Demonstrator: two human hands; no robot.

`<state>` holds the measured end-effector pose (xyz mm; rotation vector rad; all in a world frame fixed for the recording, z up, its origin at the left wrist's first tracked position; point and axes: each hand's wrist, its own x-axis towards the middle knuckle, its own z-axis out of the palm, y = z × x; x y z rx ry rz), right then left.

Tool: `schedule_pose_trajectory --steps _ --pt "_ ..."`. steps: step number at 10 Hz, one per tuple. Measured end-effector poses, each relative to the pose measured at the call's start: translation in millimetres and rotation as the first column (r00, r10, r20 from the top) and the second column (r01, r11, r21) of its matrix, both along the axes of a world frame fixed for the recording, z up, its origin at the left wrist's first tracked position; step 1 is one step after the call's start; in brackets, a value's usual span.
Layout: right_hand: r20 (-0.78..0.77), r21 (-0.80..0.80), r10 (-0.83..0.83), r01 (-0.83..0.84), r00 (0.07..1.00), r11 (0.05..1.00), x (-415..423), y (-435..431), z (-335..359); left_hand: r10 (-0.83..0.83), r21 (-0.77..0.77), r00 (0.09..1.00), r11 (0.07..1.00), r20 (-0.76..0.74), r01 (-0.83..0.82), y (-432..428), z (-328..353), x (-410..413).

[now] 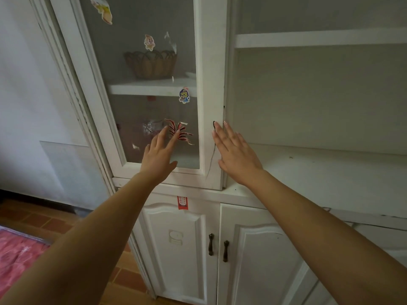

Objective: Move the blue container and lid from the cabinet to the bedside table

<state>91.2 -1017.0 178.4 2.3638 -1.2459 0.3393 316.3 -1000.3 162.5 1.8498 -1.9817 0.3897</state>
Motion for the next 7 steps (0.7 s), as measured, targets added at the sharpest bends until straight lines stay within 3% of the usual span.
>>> schedule_pose_trajectory --steps 3,5,7 --pt "0.019 0.006 0.024 -0.024 1.0 1.0 -1 -1 -1 0.018 0.018 1.0 1.0 -0.022 -0.018 7 4 -5" --pt "0.051 0.029 0.039 -0.04 0.998 0.999 -3 6 4 0.019 -0.084 0.998 0.996 -0.062 -0.024 34 9 -4" --pt "0.181 0.098 0.093 -0.112 0.979 0.989 -9 27 6 0.045 -0.156 0.997 0.986 -0.056 -0.054 66 10 -7"
